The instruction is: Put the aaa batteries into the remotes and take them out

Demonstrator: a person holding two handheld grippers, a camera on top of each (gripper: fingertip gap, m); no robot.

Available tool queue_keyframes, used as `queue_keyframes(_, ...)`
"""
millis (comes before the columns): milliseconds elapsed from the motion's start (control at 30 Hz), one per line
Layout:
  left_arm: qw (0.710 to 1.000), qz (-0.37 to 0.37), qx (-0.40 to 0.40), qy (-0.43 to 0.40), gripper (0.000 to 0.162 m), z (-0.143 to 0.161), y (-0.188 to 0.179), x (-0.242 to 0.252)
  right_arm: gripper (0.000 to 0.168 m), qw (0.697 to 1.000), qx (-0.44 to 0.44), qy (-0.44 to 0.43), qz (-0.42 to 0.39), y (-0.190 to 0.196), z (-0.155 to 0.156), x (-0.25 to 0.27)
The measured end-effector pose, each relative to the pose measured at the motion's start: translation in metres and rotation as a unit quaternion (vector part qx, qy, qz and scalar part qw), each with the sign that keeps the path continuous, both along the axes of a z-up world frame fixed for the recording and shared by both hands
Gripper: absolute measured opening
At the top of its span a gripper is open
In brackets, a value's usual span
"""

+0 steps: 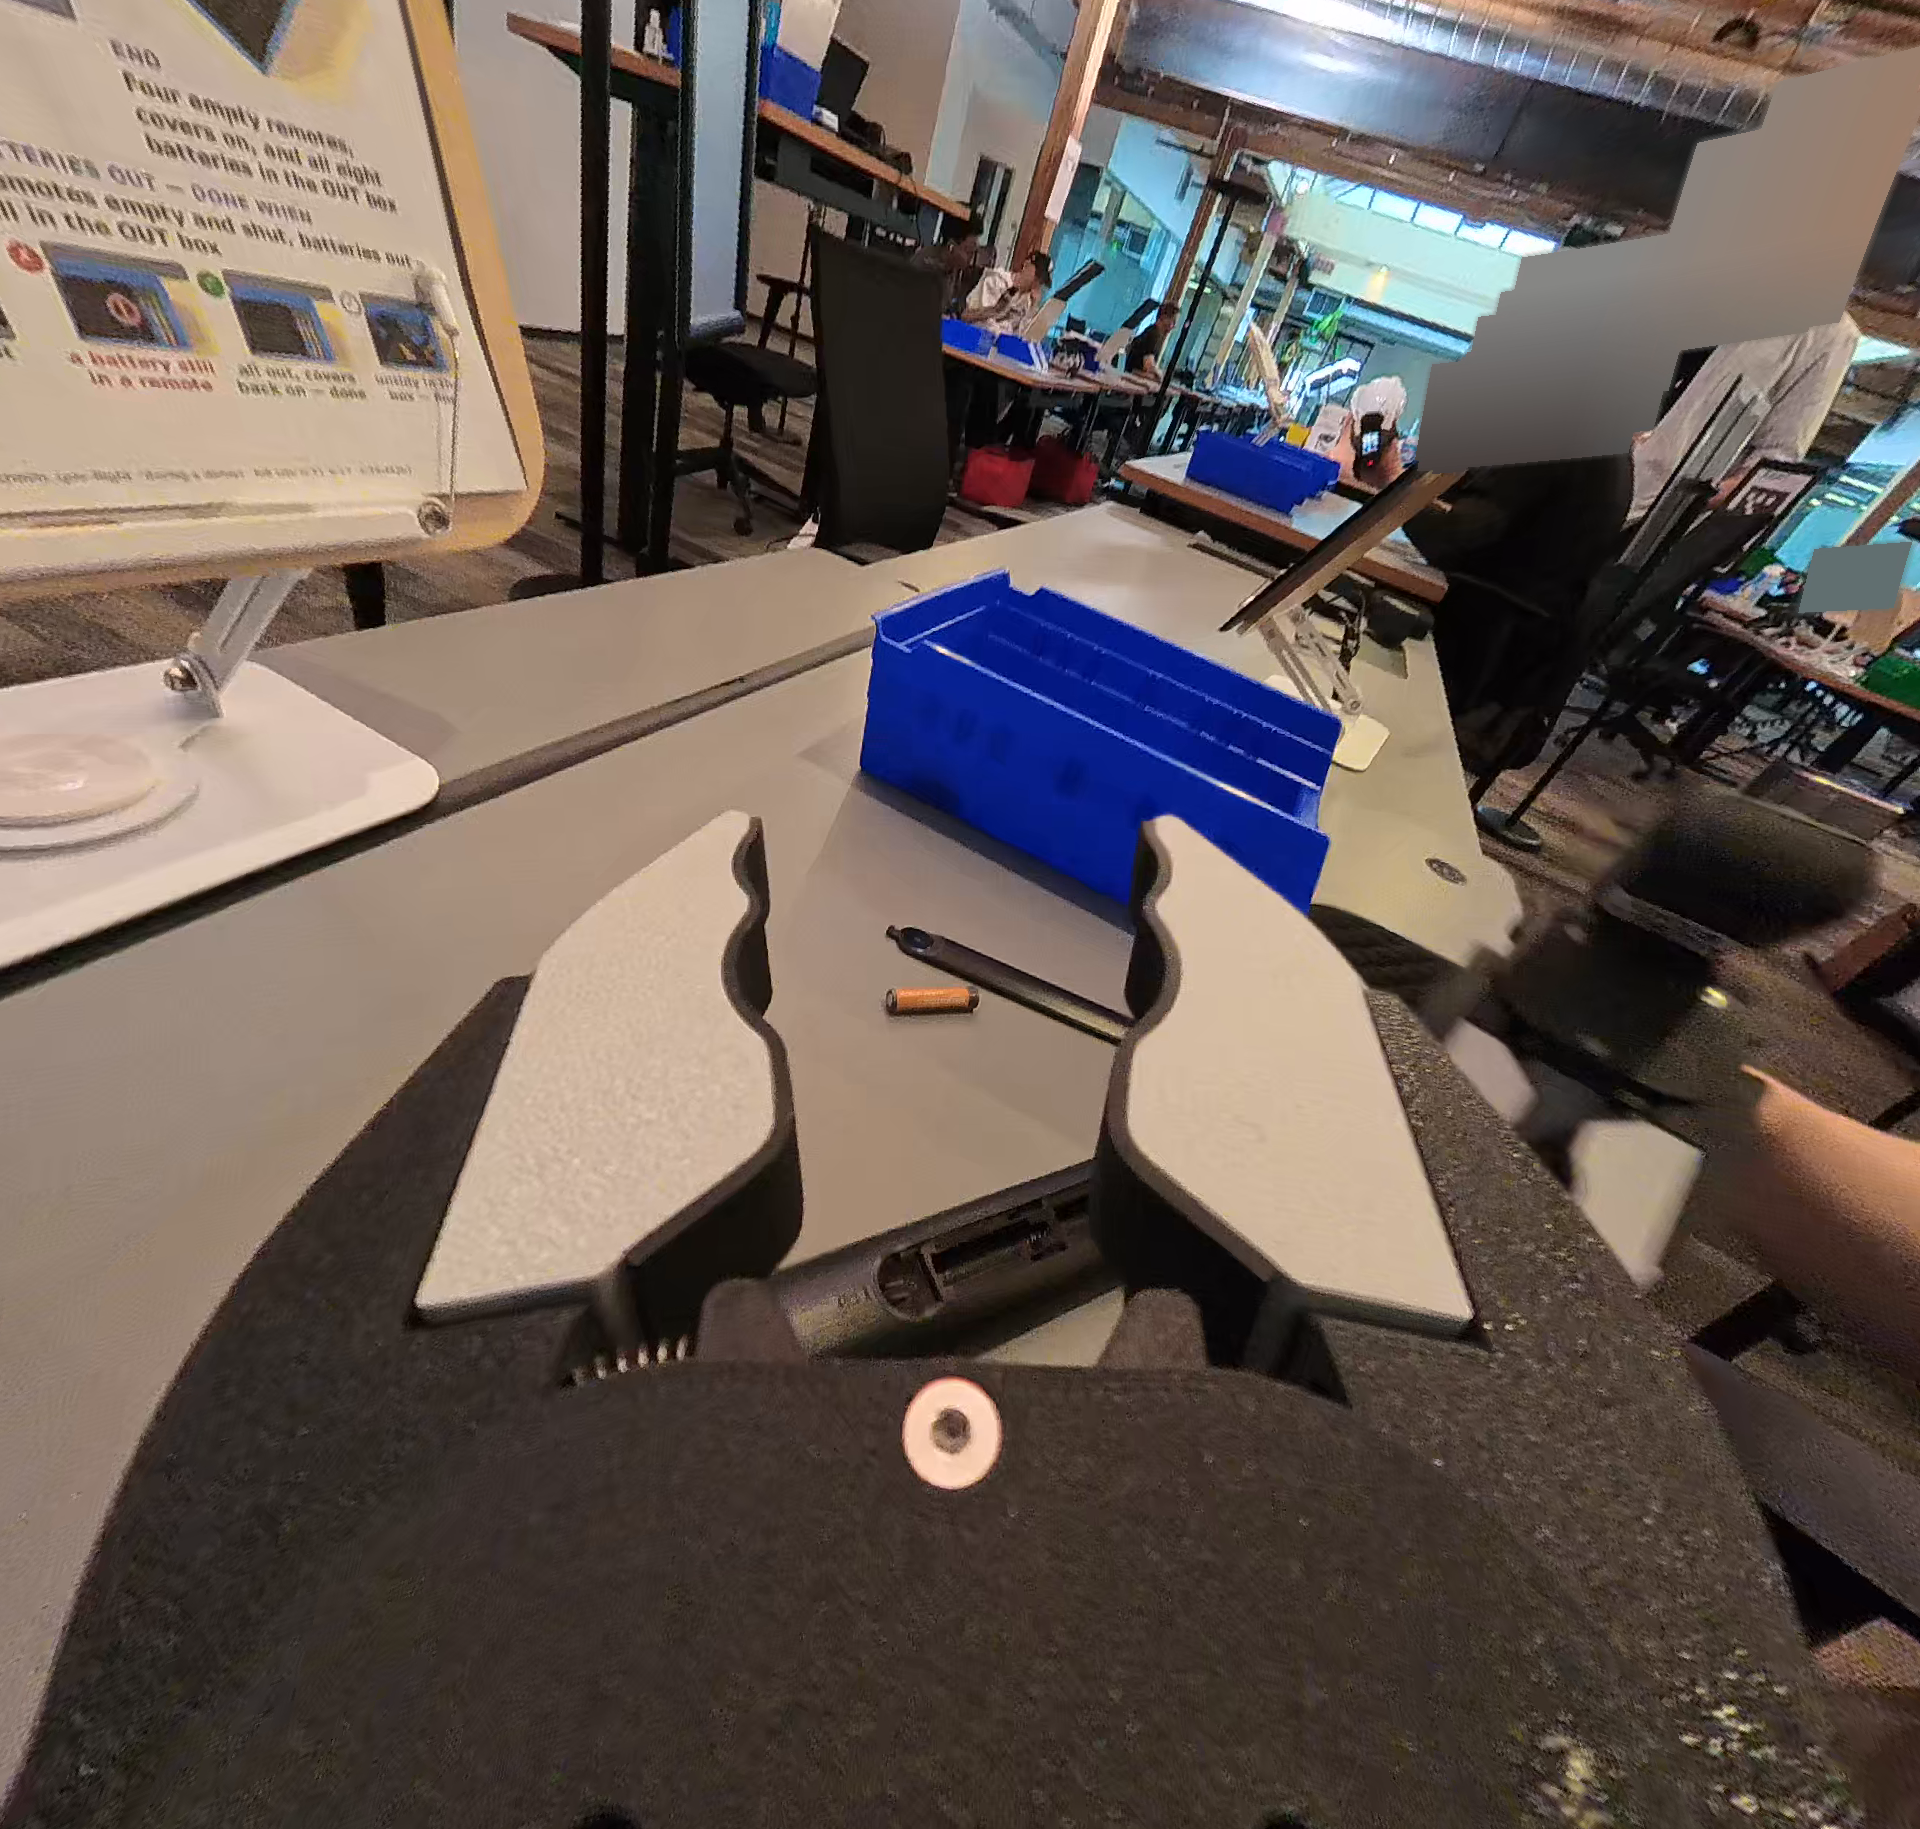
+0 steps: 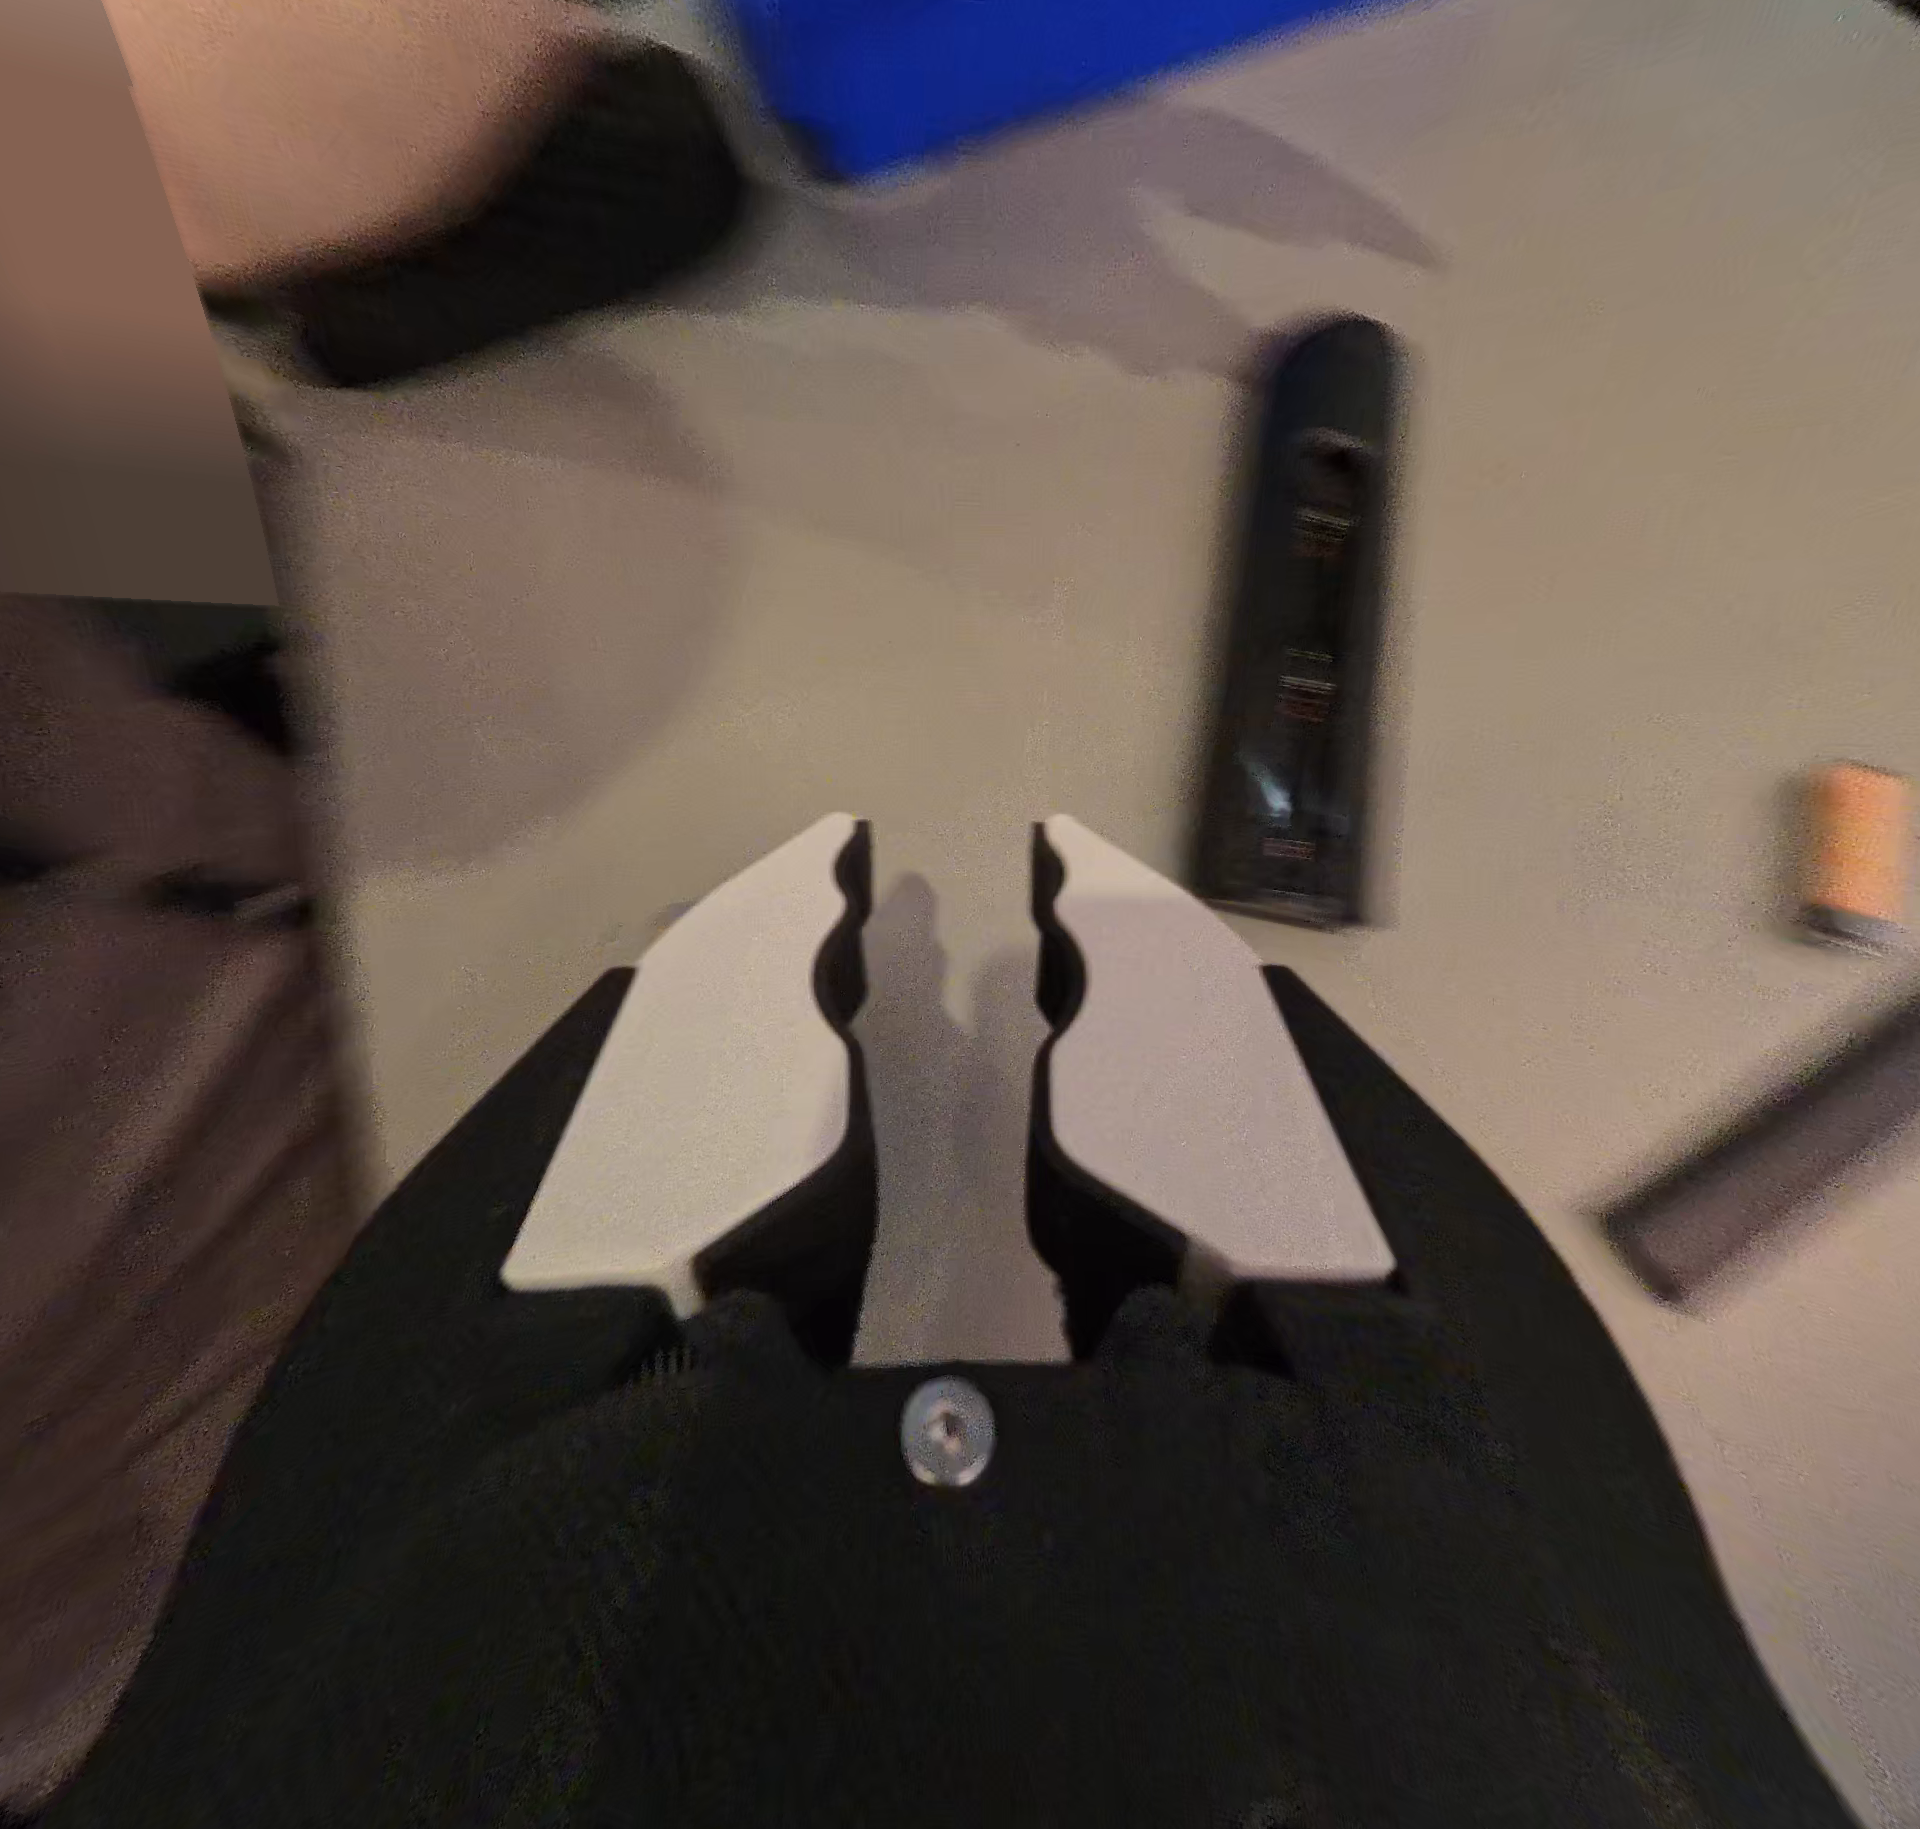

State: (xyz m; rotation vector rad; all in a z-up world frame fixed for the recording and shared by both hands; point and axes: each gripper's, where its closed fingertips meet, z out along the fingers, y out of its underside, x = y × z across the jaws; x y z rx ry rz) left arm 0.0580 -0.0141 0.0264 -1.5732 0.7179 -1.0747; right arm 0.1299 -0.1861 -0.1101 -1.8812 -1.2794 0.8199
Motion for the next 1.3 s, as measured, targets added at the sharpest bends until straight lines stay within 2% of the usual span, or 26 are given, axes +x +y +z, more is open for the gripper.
queue_keyframes(67, 1.0, -0.002, 0.007, -0.007, 0.065, 0.006, -0.001, -0.001, 0.02, 0.999, -0.016, 0.007, 0.043, -0.044, -0.007, -0.004)
queue_keyframes(133, 1.0, -0.006, 0.012, -0.007, 0.065, 0.01, -0.003, 0.0, 0.021, 0.997, -0.02, -0.048, 0.05, -0.065, -0.03, 0.0)
queue_keyframes(233, 1.0, -0.015, 0.015, -0.006, 0.064, 0.011, -0.008, 0.005, 0.017, 0.996, -0.018, -0.082, 0.035, -0.07, -0.052, -0.005)
queue_keyframes(333, 1.0, -0.022, 0.016, -0.009, 0.064, 0.013, -0.013, 0.007, 0.013, 0.993, 0.007, -0.117, 0.03, -0.062, -0.054, -0.005)
queue_keyframes(433, 0.999, -0.024, 0.012, -0.021, 0.063, 0.019, -0.013, 0.005, 0.012, 0.988, 0.043, -0.14, -0.04, -0.013, -0.032, 0.011)
queue_keyframes(533, 0.999, -0.021, 0.016, -0.026, 0.063, 0.025, -0.014, 0.001, 0.012, 0.971, 0.018, -0.12, -0.206, 0.078, -0.005, 0.047)
queue_keyframes(633, 0.999, -0.022, 0.021, -0.028, 0.062, 0.03, -0.016, -0.002, 0.012, 0.942, -0.026, -0.133, -0.307, 0.135, -0.012, 0.072)
queue_keyframes(700, 0.999, -0.024, 0.022, -0.029, 0.062, 0.032, -0.017, -0.004, 0.012, 0.929, -0.051, -0.17, -0.324, 0.147, -0.031, 0.077)
queue_keyframes(800, 0.999, -0.023, 0.02, -0.038, 0.062, 0.036, -0.015, -0.009, 0.012, 0.92, -0.075, -0.2, -0.329, 0.148, -0.054, 0.078)
queue_keyframes(900, 0.999, -0.024, 0.015, -0.042, 0.062, 0.037, -0.013, -0.011, 0.015, 0.916, -0.065, -0.194, -0.344, 0.15, -0.053, 0.08)
queue_keyframes(933, 0.999, -0.025, 0.013, -0.041, 0.063, 0.036, -0.013, -0.011, 0.025, 0.918, -0.05, -0.188, -0.345, 0.149, -0.046, 0.078)
queue_keyframes(1000, 0.999, -0.029, 0.009, -0.038, 0.063, 0.035, -0.013, -0.011, 0.034, 0.934, -0.003, -0.157, -0.32, 0.145, -0.023, 0.061)
queue_keyframes(1100, 0.999, -0.029, 0.007, -0.038, 0.063, 0.035, -0.012, -0.012, 0.046, 0.973, 0.011, -0.094, -0.208, 0.125, -0.004, 0.003)
queue_keyframes(1167, 0.999, -0.031, 0.005, -0.039, 0.063, 0.036, -0.012, -0.013, 0.053, 0.979, -0.008, -0.123, -0.16, 0.116, -0.019, -0.019)
queue_keyframes(1233, 0.999, -0.033, 0.006, -0.038, 0.063, 0.036, -0.012, -0.013, 0.058, 0.971, -0.008, -0.189, -0.148, 0.118, -0.041, -0.021)
queue_keyframes(1300, 0.999, -0.034, 0.008, -0.033, 0.063, 0.036, -0.013, -0.014, 0.056, 0.966, -0.013, -0.214, -0.147, 0.12, -0.054, -0.022)
